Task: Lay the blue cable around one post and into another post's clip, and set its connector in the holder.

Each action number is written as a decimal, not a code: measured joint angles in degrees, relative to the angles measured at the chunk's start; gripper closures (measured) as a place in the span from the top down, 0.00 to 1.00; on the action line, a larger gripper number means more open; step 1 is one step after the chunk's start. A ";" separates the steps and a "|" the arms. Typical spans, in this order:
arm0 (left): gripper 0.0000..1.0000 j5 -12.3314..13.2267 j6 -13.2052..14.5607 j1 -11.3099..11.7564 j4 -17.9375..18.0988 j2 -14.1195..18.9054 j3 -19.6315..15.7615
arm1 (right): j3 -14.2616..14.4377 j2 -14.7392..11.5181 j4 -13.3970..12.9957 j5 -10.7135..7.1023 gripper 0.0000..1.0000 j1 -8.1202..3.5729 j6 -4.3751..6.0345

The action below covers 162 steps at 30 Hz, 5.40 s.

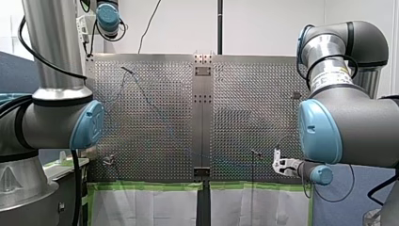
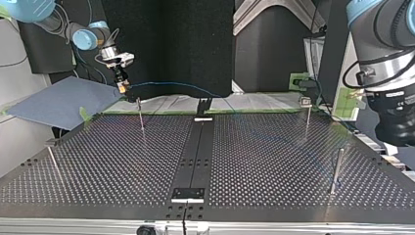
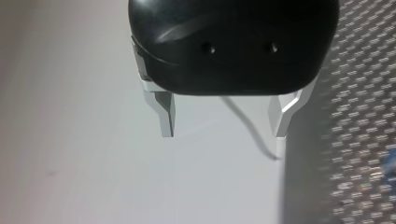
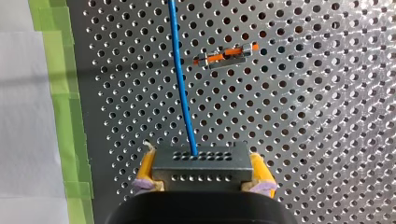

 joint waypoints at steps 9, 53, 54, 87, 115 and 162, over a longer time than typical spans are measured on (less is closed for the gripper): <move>1.00 -1.70 4.80 -2.11 -4.82 -1.91 -2.70 | 0.00 0.00 0.04 0.06 0.00 0.07 0.00; 1.00 -1.38 9.08 -2.33 -22.72 -2.20 -2.68 | 0.00 0.00 -0.07 0.06 0.00 0.34 0.07; 1.00 -1.55 9.06 -2.33 -22.73 -2.20 -2.69 | 0.00 0.00 -0.08 0.06 0.00 0.34 0.07; 1.00 -2.23 8.99 -2.53 -22.81 -2.31 -2.68 | 0.00 0.01 -0.01 0.01 0.00 0.36 0.00; 1.00 -2.19 8.71 -2.49 -22.72 -2.32 -2.77 | 0.00 0.00 0.03 0.04 0.00 0.36 -0.01; 1.00 15.48 -4.09 -16.19 -0.82 -11.71 -24.31 | -0.03 0.00 2.16 1.68 0.00 0.84 -0.23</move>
